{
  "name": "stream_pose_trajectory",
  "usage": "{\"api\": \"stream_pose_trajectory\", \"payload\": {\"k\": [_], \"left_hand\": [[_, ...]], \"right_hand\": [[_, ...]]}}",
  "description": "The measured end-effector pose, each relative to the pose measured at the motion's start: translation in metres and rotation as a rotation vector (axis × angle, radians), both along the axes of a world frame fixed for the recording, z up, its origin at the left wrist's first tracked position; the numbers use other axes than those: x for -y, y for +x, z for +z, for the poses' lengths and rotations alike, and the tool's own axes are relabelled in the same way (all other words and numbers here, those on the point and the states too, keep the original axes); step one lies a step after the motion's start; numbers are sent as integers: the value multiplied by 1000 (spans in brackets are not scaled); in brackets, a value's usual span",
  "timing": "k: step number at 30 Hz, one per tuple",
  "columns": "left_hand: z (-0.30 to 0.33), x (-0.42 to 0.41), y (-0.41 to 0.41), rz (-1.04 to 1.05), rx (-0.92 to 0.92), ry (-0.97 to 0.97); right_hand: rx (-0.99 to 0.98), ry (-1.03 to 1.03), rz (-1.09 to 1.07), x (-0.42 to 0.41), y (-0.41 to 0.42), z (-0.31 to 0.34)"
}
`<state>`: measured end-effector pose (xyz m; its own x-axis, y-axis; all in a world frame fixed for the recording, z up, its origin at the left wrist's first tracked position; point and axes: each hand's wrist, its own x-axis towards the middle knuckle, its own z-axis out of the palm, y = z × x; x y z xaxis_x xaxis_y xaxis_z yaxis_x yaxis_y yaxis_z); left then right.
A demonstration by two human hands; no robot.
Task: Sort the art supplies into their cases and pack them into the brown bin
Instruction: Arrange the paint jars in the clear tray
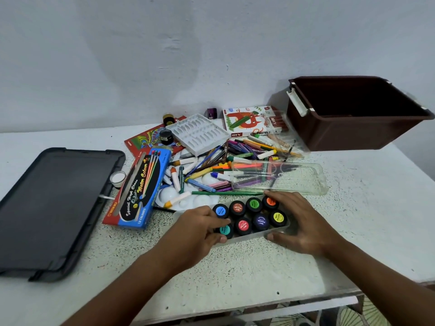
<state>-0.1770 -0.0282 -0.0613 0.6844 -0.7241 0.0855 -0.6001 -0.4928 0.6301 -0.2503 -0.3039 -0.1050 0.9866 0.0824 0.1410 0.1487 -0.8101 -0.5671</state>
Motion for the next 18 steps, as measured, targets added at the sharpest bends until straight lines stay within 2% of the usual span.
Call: {"api": "stream_pose_trajectory", "payload": {"k": [6,13,18], "left_hand": [[6,1,9,-48,-29,85],[44,17,47,-37,-105,175],[47,50,129,163,176,84]], "right_hand": [[-1,-11,3,0,0,-1],[-20,7,-1,-1,0,1],[-26,0,4,-1,-1,4]]}}
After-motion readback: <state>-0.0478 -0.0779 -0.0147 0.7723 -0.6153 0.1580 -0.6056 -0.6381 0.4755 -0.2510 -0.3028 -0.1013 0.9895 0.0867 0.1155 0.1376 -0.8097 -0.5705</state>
